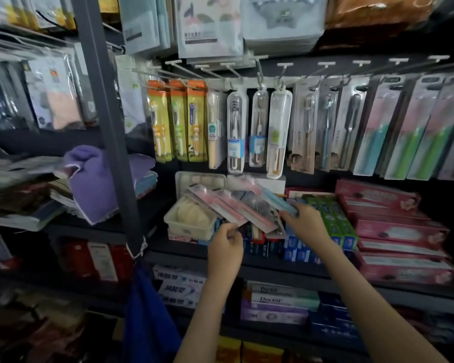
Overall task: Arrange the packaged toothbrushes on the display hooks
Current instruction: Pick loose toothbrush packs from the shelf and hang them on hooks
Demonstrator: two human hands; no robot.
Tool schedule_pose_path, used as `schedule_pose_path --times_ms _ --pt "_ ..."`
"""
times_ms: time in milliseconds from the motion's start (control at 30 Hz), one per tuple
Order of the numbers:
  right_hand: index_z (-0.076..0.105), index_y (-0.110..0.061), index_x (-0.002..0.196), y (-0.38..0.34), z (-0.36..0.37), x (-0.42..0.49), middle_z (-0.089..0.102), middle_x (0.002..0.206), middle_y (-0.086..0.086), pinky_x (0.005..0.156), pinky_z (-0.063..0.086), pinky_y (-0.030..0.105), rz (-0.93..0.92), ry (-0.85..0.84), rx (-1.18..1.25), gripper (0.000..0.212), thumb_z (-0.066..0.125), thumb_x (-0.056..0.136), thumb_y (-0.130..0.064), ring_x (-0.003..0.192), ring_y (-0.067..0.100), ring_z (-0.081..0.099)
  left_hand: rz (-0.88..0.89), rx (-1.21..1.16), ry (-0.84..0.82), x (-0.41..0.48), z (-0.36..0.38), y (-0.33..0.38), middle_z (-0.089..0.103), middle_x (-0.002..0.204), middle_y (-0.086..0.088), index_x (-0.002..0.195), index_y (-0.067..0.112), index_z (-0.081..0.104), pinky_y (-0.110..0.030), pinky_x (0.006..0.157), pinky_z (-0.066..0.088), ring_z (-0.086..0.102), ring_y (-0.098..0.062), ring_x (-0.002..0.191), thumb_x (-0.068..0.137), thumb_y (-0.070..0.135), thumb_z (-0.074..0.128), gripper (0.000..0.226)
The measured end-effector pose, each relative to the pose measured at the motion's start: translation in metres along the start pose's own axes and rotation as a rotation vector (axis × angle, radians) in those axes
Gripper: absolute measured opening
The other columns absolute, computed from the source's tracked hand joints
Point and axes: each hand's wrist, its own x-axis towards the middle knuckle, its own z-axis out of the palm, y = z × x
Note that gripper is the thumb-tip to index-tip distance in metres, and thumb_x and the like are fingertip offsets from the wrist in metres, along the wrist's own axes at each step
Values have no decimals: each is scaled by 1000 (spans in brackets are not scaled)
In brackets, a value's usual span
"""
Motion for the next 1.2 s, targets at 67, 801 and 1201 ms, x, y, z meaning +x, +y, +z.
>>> schedule_pose_path --times_ms 67,801,1201 --pt "58 -5 121 3 -10 -14 60 96 10 60 37 25 -18 24 14 37 58 91 -28 77 19 52 -48 -44 -29 1 8 2 55 108 7 119 17 55 -23 79 40 51 -8 95 98 21 46 23" --pt "28 -14 144 -26 39 -5 45 136 15 96 40 42 -68 -244 -97 68 60 87 -34 123 36 43 -265 -592 -66 3 -24 4 59 104 -5 122 18 47 -41 84 52 60 -21 96 93 9 50 31" --pt "35 -4 140 -37 24 7 43 135 17 93 39 33 -76 -165 -13 64 62 85 -20 121 31 43 -240 -566 -30 1 -51 -1 59 111 -6 118 25 46 -50 97 47 59 -24 105 92 12 50 29"
